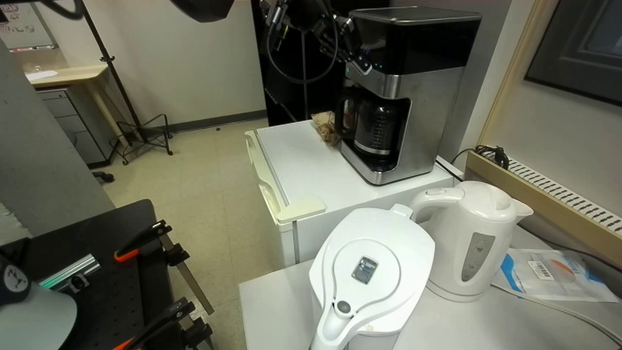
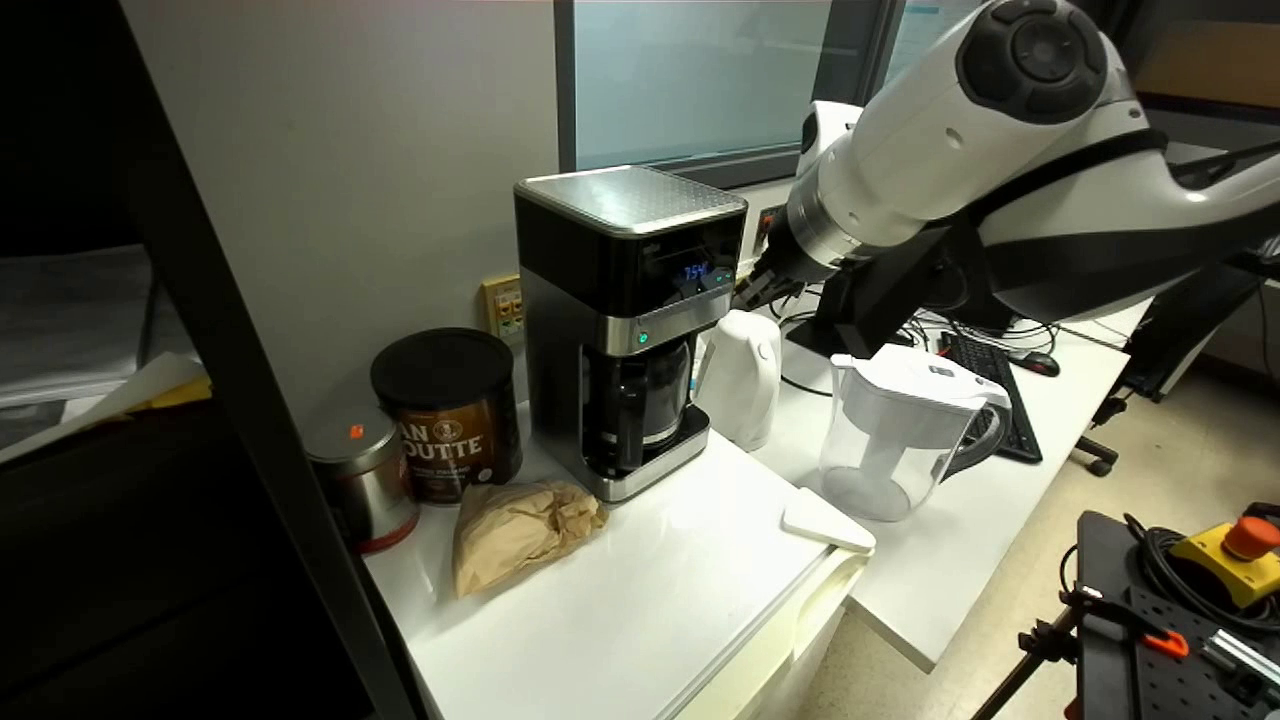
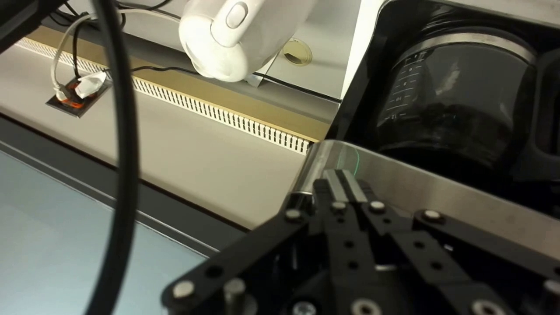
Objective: Press the coffee maker
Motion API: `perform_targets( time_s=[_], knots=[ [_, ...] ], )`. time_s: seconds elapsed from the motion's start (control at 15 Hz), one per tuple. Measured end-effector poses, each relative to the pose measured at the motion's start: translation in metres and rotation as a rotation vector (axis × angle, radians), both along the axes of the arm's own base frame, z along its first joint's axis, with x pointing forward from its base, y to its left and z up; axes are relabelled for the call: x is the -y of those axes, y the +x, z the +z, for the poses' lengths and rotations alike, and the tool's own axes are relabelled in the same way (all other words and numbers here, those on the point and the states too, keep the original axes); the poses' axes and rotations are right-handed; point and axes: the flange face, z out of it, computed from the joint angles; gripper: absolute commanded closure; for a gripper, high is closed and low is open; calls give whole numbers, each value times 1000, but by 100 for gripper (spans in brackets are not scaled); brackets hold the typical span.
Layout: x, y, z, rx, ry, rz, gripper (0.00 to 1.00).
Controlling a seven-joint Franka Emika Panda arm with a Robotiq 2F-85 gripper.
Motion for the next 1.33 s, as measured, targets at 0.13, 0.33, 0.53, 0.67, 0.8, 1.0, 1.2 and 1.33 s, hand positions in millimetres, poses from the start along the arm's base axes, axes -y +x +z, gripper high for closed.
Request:
perform_targets(
  time_s=[0.13, 0.33, 0.53, 0.67, 0.8, 1.0, 1.2, 1.33],
  knots=[
    [1, 6, -3, -2, 1, -6, 100],
    [3, 14, -6, -3, 1, -13, 100],
    [5, 21, -8, -2, 2, -19, 100],
    [5, 23, -10, -5, -1, -22, 100],
    [3, 23, -10, -6, -6, -24, 100],
    [2, 24, -12, -9, -8, -23, 100],
    [0, 23, -13, -11, -8, -19, 100],
    [-3, 21, -12, -9, -4, -11, 100]
  ],
)
